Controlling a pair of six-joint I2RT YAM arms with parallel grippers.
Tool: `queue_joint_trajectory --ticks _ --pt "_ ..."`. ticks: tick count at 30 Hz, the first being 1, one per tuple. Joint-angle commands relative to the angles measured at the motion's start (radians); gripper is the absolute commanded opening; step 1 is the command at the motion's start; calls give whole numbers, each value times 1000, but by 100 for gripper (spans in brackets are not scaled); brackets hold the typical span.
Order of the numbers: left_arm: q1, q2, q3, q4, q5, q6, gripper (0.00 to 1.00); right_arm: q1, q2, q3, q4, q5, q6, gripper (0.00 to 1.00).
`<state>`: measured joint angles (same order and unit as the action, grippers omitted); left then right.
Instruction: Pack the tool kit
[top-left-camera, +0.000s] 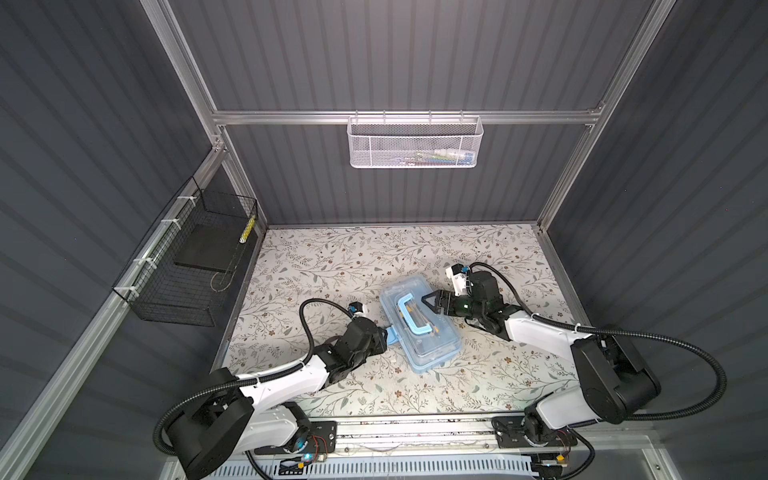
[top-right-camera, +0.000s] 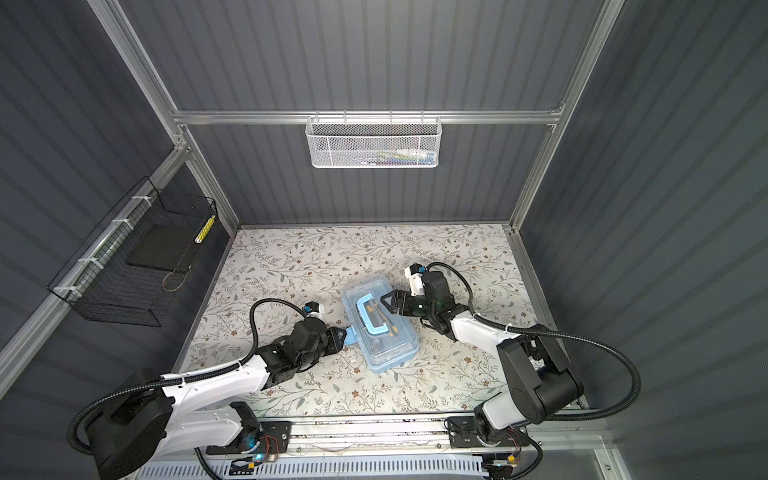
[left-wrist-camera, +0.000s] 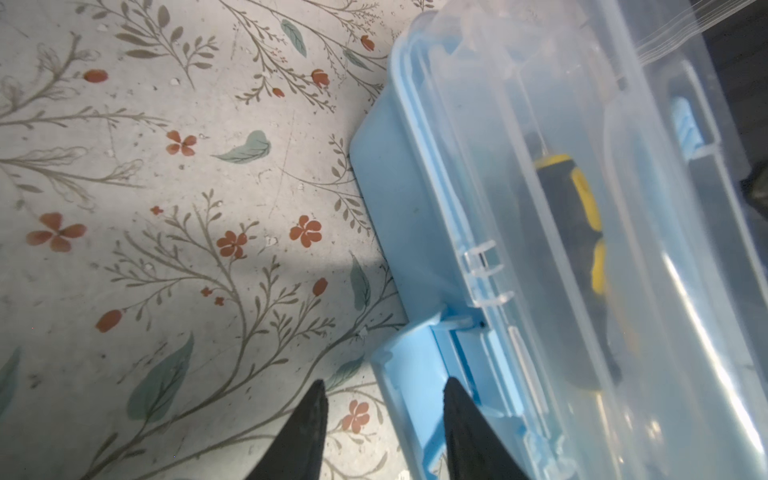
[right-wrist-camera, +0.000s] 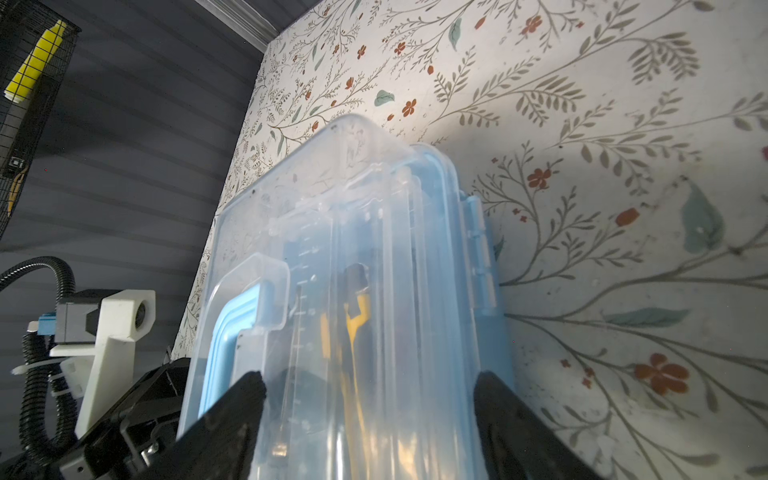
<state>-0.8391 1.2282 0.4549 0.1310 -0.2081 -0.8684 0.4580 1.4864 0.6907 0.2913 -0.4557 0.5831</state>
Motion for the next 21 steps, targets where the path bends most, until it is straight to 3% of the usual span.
queue_joint_trajectory --ticks 1,21 --pt "-7 25 27 22 19 23 43 23 3 -33 -76 -32 -9 80" --pt "-5 40 66 -23 21 45 22 23 5 -35 -75 -28 -12 80"
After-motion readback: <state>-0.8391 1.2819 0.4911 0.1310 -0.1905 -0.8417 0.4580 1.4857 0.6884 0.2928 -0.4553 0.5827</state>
